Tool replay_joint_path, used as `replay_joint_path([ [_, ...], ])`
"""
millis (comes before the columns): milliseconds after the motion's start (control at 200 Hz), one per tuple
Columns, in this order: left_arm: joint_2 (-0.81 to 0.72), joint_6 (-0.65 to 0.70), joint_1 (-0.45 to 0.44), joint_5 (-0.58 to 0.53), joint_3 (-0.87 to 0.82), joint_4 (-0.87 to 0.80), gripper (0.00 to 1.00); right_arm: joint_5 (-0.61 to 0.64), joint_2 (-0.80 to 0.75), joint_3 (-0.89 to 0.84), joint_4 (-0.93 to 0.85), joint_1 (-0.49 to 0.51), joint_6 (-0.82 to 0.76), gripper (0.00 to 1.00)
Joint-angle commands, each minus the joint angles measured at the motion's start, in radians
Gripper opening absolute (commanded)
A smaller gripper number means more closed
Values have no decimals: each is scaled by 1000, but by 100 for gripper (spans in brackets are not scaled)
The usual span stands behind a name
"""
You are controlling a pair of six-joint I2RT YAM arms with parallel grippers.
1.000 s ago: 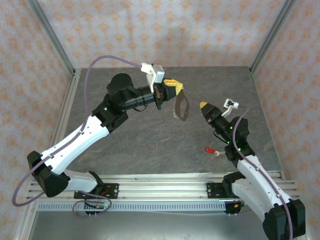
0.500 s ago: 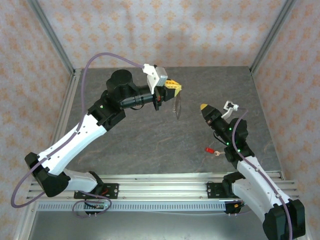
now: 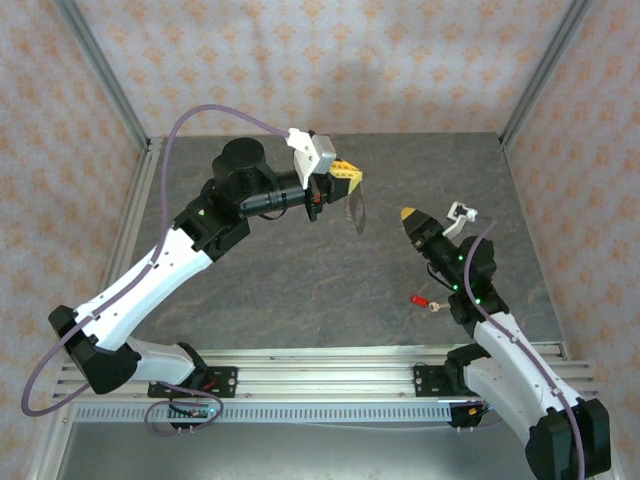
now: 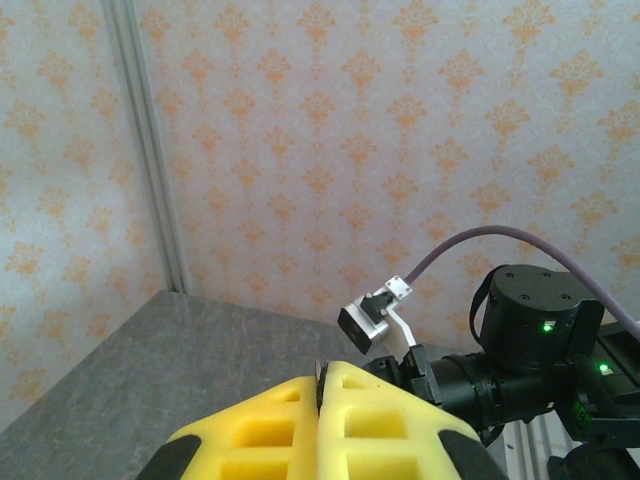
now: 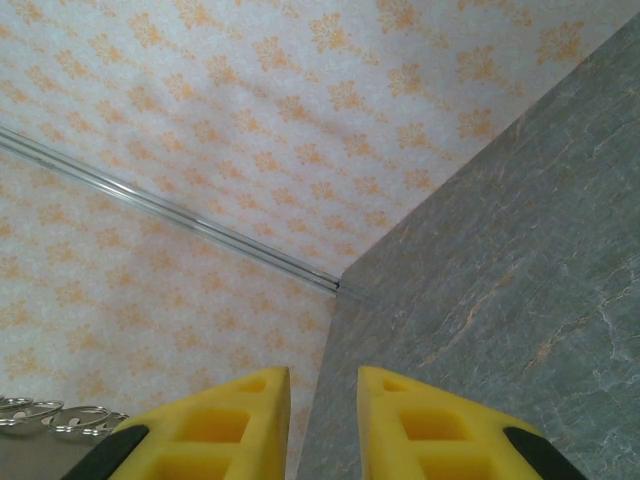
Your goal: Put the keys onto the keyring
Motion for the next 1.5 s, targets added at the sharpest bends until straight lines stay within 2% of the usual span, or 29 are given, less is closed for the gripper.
replay_joint_path([
  [0,-1,-64,1,53,-7,109,0,-9,5,40,18,-2,-15,24],
  [355,-17,-368,4,118,-84,491,0,-55,102,118,98,-2,-30,23],
  [575,-1,-484,3,116,-87,631,0,-61,145,118,132,-3,-44,23],
  [1021,-2,-475,-19,113,-58,627,0,-81,150,130,114,-2,-90,21],
  [1326,12,-439,-21,109,-44,521,0,-147,91,324,53,-2,-132,20],
  [1496,22,-441,-12,81,-65,497,0,-196,73,392,114,-3,-94,19],
])
